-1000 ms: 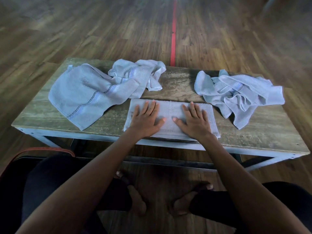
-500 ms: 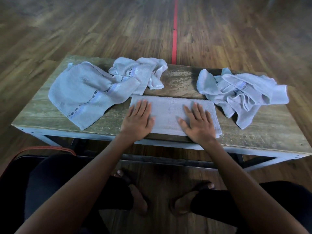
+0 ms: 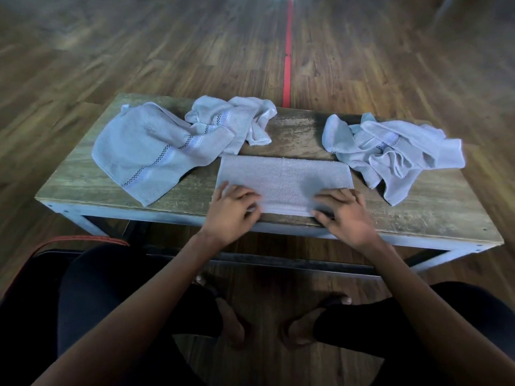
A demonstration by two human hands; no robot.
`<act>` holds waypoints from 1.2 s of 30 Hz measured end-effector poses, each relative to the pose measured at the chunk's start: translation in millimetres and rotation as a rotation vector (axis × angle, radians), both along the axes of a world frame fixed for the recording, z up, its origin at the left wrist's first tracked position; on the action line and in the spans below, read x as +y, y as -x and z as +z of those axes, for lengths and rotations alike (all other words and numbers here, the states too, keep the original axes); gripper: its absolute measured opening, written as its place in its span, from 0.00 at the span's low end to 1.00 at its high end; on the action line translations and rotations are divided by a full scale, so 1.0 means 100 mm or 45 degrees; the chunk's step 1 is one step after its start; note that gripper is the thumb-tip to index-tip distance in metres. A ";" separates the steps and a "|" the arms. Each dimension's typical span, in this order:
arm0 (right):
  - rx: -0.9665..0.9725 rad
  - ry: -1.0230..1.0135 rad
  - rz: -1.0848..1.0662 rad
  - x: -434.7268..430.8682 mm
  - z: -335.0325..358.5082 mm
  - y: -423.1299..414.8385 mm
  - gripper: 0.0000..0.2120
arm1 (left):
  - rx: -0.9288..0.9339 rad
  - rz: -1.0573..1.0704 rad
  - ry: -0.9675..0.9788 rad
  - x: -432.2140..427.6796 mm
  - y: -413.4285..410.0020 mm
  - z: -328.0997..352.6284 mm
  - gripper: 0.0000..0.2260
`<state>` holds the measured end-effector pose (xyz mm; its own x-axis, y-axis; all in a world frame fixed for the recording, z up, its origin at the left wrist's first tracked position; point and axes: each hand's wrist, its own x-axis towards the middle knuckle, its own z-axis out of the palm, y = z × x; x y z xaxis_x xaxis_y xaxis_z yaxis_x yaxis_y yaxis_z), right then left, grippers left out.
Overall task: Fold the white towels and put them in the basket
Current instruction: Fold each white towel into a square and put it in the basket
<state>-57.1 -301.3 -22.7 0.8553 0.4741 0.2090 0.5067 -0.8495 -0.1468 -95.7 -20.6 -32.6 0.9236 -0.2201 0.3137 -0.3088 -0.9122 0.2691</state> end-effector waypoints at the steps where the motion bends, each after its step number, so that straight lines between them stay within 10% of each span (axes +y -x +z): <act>1: 0.031 -0.023 0.036 0.05 0.01 -0.01 0.25 | 0.043 -0.040 0.018 -0.08 -0.04 0.02 0.18; 12: -0.087 -0.293 -0.032 0.21 -0.06 0.02 0.05 | 0.021 -0.139 0.170 -0.22 -0.20 0.06 0.07; 19: -0.429 -0.216 0.131 0.12 -0.42 0.25 0.09 | -0.400 -0.330 -0.074 -0.13 -0.03 -0.27 0.04; 36: -0.259 -0.231 0.023 0.36 -0.23 0.36 0.19 | -0.265 -0.194 0.076 -0.43 0.14 -0.17 0.14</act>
<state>-93.0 -264.9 -45.2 0.7788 0.4280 0.4585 0.5561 -0.8093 -0.1892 -109.6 -63.3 -49.3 0.7952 -0.3272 0.5105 -0.4961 -0.8351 0.2375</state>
